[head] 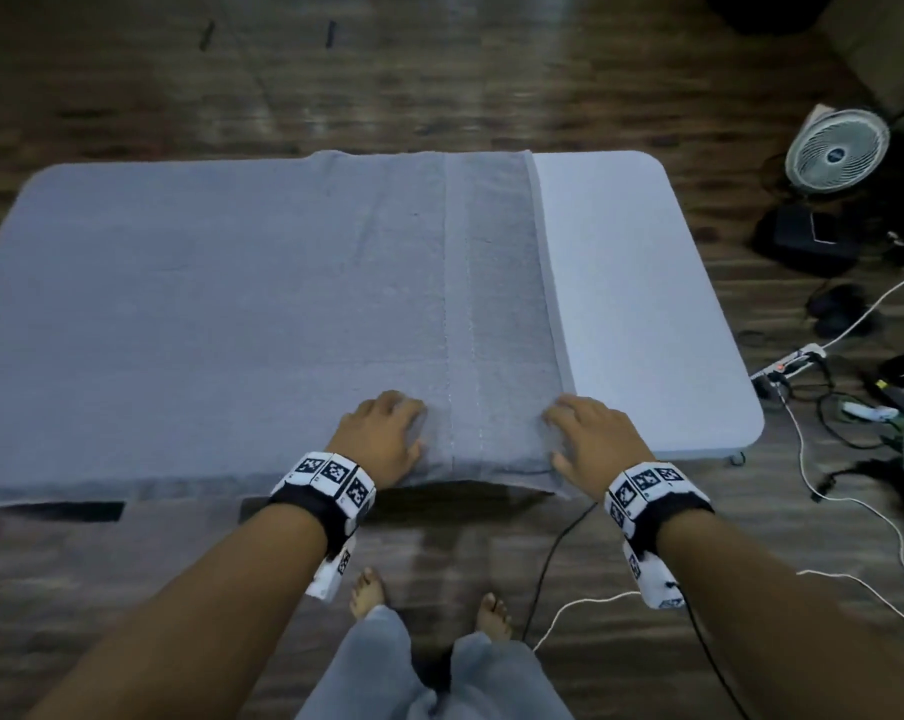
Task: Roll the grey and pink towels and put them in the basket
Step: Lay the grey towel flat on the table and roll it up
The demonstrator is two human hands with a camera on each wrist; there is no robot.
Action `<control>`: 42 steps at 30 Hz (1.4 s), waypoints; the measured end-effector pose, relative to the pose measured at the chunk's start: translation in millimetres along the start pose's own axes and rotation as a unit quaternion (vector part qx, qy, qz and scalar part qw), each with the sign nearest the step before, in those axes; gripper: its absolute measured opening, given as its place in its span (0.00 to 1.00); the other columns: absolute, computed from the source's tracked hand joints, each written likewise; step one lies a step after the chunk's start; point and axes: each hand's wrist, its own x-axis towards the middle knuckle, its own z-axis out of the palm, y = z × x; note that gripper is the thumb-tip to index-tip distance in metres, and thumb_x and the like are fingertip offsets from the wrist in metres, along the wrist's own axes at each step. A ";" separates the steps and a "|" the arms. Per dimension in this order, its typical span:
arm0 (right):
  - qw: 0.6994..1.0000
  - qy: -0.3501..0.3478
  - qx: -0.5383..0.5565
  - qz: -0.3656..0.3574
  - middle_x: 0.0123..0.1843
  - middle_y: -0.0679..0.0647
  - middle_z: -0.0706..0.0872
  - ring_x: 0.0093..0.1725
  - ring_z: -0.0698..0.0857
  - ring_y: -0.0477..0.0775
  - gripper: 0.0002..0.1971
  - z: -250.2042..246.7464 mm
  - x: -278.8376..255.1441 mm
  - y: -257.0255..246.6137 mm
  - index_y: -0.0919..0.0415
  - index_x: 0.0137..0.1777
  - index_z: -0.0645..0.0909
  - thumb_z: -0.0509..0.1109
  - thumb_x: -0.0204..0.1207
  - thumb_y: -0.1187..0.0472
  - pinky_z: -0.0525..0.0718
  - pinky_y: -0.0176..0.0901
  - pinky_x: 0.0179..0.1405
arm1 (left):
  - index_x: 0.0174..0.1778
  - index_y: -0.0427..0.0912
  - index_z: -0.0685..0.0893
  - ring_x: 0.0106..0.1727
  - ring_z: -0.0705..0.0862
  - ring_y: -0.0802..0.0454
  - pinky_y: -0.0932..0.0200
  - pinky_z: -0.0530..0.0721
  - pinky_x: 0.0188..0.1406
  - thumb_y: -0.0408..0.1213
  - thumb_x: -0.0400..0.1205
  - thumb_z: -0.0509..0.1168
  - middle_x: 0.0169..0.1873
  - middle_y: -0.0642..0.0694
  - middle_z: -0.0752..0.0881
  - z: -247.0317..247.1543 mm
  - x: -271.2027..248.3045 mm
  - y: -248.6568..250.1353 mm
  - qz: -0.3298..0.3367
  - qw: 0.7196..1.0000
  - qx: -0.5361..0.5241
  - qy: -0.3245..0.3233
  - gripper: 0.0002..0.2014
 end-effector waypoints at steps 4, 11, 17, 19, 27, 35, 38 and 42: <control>1.000 0.009 -0.017 0.021 0.81 0.47 0.64 0.78 0.65 0.54 0.26 7.0 5.0 2.9 0.44 0.77 0.64 0.61 0.79 0.45 0.65 0.55 0.74 | 0.81 0.55 0.60 0.79 0.62 0.36 0.38 0.70 0.74 0.56 0.81 0.62 0.82 0.40 0.58 2.7 -2.0 26.3 -0.032 0.998 0.022 -0.051 0.32; 0.991 0.017 -0.020 0.135 0.77 0.48 0.70 0.71 0.73 0.58 0.22 -3.6 -16.4 27.3 0.49 0.74 0.68 0.60 0.79 0.49 0.68 0.57 0.71 | 0.73 0.55 0.73 0.66 0.78 0.38 0.40 0.77 0.66 0.53 0.81 0.59 0.70 0.43 0.76 -23.7 18.4 79.1 0.011 0.994 0.035 -0.107 0.23; 0.987 -0.010 -0.029 0.157 0.67 0.56 0.77 0.65 0.76 0.61 0.19 -22.1 -4.1 -17.8 0.55 0.66 0.74 0.59 0.77 0.51 0.73 0.55 0.67 | 0.78 0.50 0.70 0.69 0.78 0.40 0.46 0.77 0.68 0.46 0.85 0.60 0.71 0.42 0.80 -39.2 4.2 36.8 0.019 0.992 -0.078 -0.097 0.24; 0.991 0.003 -0.011 0.137 0.65 0.56 0.78 0.63 0.77 0.61 0.17 -25.7 6.6 -46.5 0.55 0.63 0.75 0.60 0.76 0.52 0.75 0.53 0.64 | 0.77 0.51 0.71 0.69 0.78 0.41 0.48 0.76 0.67 0.46 0.85 0.60 0.71 0.42 0.80 -43.0 -8.9 -6.3 -0.006 0.993 -0.088 -0.081 0.23; 0.999 -0.002 0.037 0.005 0.67 0.54 0.77 0.64 0.77 0.59 0.15 -19.3 76.0 -214.1 0.53 0.63 0.76 0.62 0.79 0.51 0.77 0.53 0.63 | 0.74 0.50 0.74 0.69 0.79 0.39 0.46 0.76 0.69 0.45 0.83 0.63 0.71 0.40 0.79 -53.7 -78.9 -232.4 -0.173 0.978 -0.115 -0.010 0.22; 0.994 -0.062 0.021 -0.085 0.76 0.52 0.71 0.70 0.74 0.60 0.21 -4.8 127.9 -361.8 0.52 0.73 0.71 0.60 0.81 0.50 0.76 0.57 0.66 | 0.81 0.52 0.65 0.73 0.72 0.31 0.36 0.72 0.72 0.45 0.81 0.63 0.80 0.41 0.63 -56.6 -147.5 -405.6 -0.356 0.928 -0.107 0.027 0.30; 0.992 -0.083 0.010 -0.099 0.76 0.52 0.70 0.70 0.74 0.61 0.22 -1.1 133.6 -390.7 0.51 0.74 0.70 0.60 0.80 0.50 0.76 0.57 0.66 | 0.80 0.52 0.65 0.72 0.73 0.30 0.36 0.74 0.70 0.45 0.82 0.61 0.79 0.39 0.64 -46.6 -168.7 -438.2 -0.379 0.918 -0.113 0.005 0.29; 0.990 -0.100 -0.008 -0.101 0.73 0.52 0.71 0.67 0.75 0.60 0.18 5.5 131.5 -402.1 0.52 0.69 0.74 0.60 0.81 0.50 0.77 0.56 0.64 | 0.76 0.50 0.69 0.66 0.78 0.31 0.38 0.79 0.65 0.42 0.82 0.60 0.77 0.39 0.70 -25.5 -194.8 -449.6 -0.356 0.925 -0.131 0.013 0.24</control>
